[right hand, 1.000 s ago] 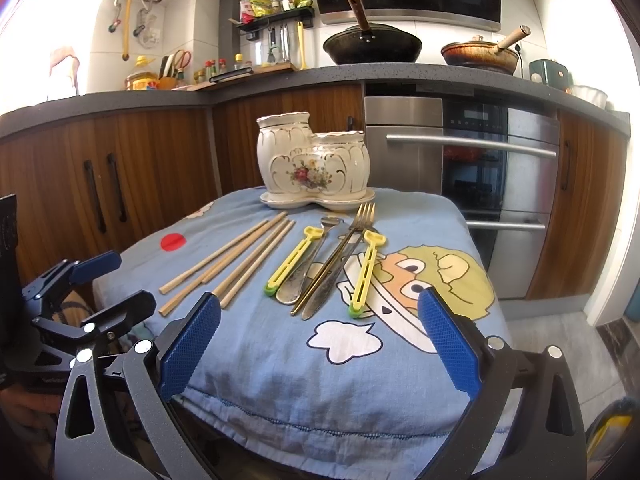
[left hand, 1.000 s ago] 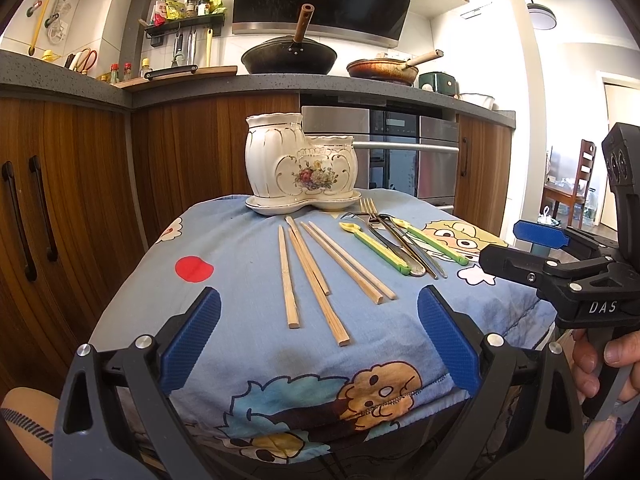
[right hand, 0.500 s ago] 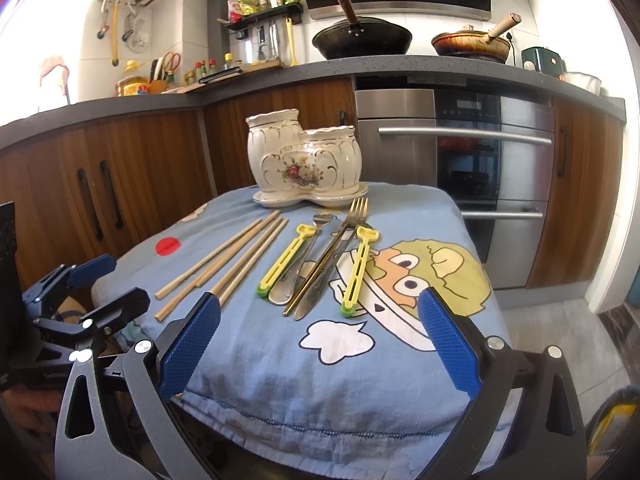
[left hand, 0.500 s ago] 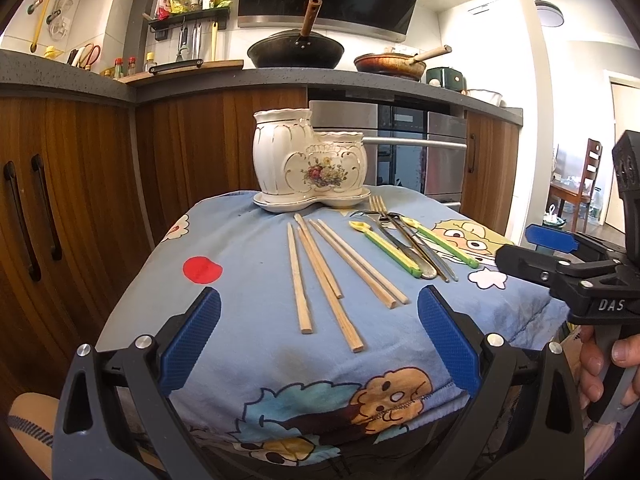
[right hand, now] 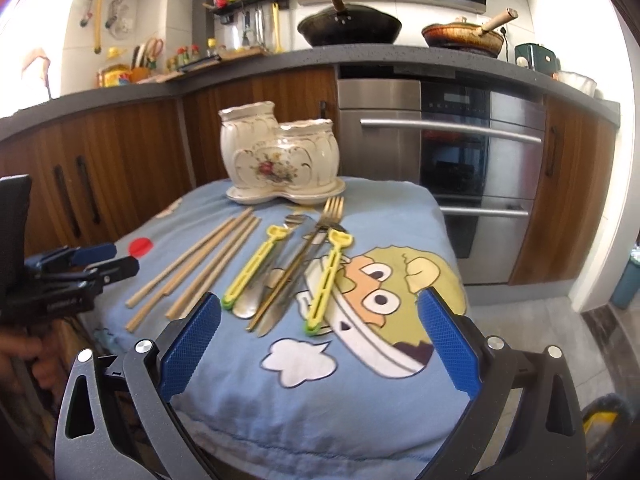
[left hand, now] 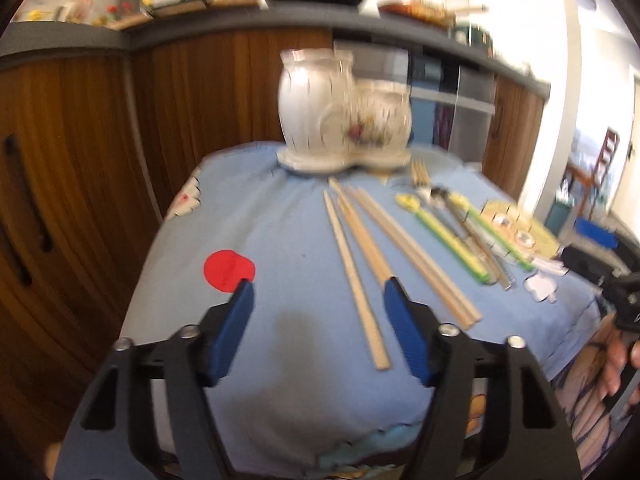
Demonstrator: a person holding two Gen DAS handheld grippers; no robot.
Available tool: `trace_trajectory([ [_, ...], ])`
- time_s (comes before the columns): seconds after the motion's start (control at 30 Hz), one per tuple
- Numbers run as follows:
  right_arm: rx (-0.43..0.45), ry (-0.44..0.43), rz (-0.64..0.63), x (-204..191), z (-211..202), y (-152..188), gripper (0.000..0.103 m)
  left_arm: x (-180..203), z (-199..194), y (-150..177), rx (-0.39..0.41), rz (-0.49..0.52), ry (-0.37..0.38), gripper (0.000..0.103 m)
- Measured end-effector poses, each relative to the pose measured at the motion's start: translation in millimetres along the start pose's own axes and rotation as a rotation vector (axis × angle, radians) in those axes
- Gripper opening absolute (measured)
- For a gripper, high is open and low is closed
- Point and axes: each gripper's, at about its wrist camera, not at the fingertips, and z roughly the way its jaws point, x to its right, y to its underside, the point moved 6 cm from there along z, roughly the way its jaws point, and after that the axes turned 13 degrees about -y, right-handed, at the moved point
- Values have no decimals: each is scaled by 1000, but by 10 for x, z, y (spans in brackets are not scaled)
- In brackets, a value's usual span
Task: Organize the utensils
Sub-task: 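Grasp a chopstick with the left tool while the right tool grasps the yellow tongs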
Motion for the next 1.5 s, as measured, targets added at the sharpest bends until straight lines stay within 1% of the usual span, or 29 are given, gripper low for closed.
trace_trajectory([
  [0.07, -19, 12, -3, 53, 36, -30, 94, 29, 120, -52, -48, 36, 14, 56],
  [0.13, -45, 27, -10, 118, 91, -58, 83, 66, 229, -105, -85, 59, 35, 53],
  [0.17, -74, 39, -15, 164, 147, -78, 76, 85, 271, -124, -98, 71, 40, 53],
  [0.23, -107, 44, -12, 227, 221, -97, 68, 125, 362, -152, -130, 94, 43, 46],
  [0.27, -131, 38, -6, 262, 278, -111, 66, 139, 418, -171, -148, 109, 38, 45],
  [0.43, -212, 7, 1, 320, 524, -198, 62, 182, 586, -251, -209, 130, 53, 42],
  [0.53, -288, -18, 3, 332, 723, -159, 55, 208, 663, -286, -237, 141, 63, 42],
  [0.57, -307, -15, 5, 341, 778, -140, 47, 213, 684, -299, -241, 147, 62, 42],
  [0.6, -318, -13, 10, 362, 818, -118, 42, 219, 694, -313, -246, 151, 62, 41],
  [0.7, -327, -19, 28, 410, 863, -107, 40, 233, 748, -352, -257, 175, 56, 38],
  [0.77, -338, -17, 32, 448, 875, -134, 36, 232, 786, -384, -267, 191, 57, 36],
  [0.83, -359, -13, 27, 494, 912, -174, 33, 210, 818, -420, -285, 199, 55, 26],
  [0.9, -392, -21, 21, 554, 964, -226, 33, 162, 866, -457, -305, 216, 55, 20],
  [0.97, -420, -11, 5, 614, 1010, -266, 32, 114, 896, -477, -327, 234, 71, 18],
  [1.0, -438, -26, -3, 632, 1036, -286, 32, 91, 910, -492, -336, 247, 76, 17],
  [1.03, -450, -30, -8, 644, 1056, -296, 32, 66, 925, -502, -346, 259, 75, 17],
  [1.13, -538, -59, -63, 633, 1135, -333, 32, 31, 964, -532, -388, 315, 88, 17],
  [1.23, -589, -81, -87, 628, 1173, -351, 32, 15, 1015, -562, -449, 361, 109, 17],
  [1.27, -601, -97, -80, 632, 1173, -346, 29, 7, 1039, -571, -474, 368, 118, 17],
  [1.3, -607, -118, -77, 621, 1163, -336, 22, 16, 1056, -576, -490, 376, 128, 17],
  [1.4, -616, -134, -79, 600, 1138, -316, 17, 10, 1120, -614, -552, 401, 153, 17],
  [1.5, -632, -138, -92, 586, 1128, -312, 13, 13, 1162, -639, -593, 433, 163, 17],
])
